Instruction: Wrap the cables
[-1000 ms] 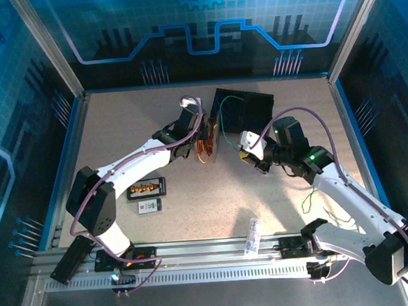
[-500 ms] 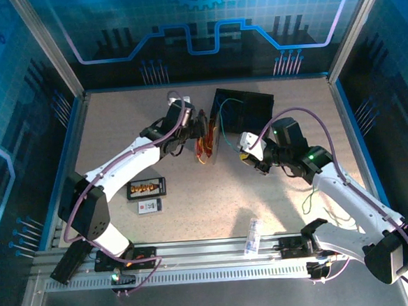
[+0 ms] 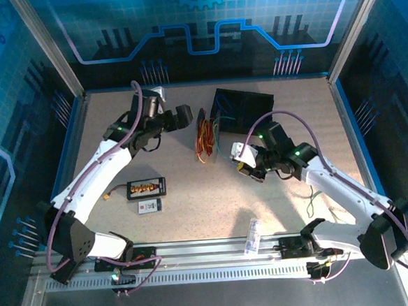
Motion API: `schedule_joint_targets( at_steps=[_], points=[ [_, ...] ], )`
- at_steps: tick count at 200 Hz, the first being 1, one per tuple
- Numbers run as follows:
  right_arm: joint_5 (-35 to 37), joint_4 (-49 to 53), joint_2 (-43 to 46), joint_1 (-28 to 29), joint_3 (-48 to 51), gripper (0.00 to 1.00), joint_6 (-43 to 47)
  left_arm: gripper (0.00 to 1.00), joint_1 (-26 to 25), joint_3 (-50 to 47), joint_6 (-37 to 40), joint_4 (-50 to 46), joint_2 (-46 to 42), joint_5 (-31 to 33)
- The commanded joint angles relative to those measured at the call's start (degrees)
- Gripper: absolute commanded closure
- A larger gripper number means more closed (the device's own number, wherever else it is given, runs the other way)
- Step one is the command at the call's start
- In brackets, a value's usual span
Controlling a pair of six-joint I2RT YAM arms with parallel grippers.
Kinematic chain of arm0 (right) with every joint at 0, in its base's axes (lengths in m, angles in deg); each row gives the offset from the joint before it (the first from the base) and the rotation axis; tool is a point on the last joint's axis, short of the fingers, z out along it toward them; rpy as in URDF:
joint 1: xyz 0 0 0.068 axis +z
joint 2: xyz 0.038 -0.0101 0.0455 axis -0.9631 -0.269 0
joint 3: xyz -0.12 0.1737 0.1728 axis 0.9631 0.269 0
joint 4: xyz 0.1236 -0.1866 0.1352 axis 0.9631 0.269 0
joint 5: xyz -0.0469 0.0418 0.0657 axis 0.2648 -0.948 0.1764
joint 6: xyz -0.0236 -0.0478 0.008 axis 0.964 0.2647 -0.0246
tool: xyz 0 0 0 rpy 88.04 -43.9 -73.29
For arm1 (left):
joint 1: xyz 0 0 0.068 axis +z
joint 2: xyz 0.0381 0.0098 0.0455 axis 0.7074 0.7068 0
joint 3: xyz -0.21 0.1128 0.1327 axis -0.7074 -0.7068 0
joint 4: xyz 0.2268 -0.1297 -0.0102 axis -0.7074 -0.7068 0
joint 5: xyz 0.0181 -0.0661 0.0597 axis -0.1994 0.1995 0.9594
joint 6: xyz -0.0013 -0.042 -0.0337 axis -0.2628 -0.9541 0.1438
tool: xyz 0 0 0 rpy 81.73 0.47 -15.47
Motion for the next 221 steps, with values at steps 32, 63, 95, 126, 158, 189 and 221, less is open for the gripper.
schedule_joint_targets(
  at_steps=[32,63,95,126,158,189,221],
  points=[
    [10.4,5.4,-5.6,3.9,-6.7,1.00,7.5,0.01,0.3,11.2,5.7,-12.4,3.6,-6.3],
    [11.7,5.4,-6.3,4.7,-8.6,1.00,11.8,0.01,0.2,12.2,8.6,-12.4,5.1,-6.6],
    [10.4,7.1,-7.4,5.0,-9.6,1.00,21.0,0.01,0.2,16.2,10.1,-14.6,8.8,-7.6],
    [10.4,10.2,-10.4,4.0,-12.1,1.00,28.4,0.00,0.0,24.7,11.6,-21.8,16.4,-8.6],
    [9.7,15.0,-12.2,2.4,-14.8,1.00,33.1,0.01,-0.2,27.6,12.5,-23.2,19.1,-8.1],
    [10.0,14.7,-12.5,1.4,-14.8,1.00,36.4,0.00,-0.4,31.3,13.9,-25.9,22.6,-8.2],
    [6.7,13.9,-12.4,-0.8,-15.0,1.00,40.9,0.01,-1.9,36.8,17.1,-30.9,27.7,-6.1]
  ],
)
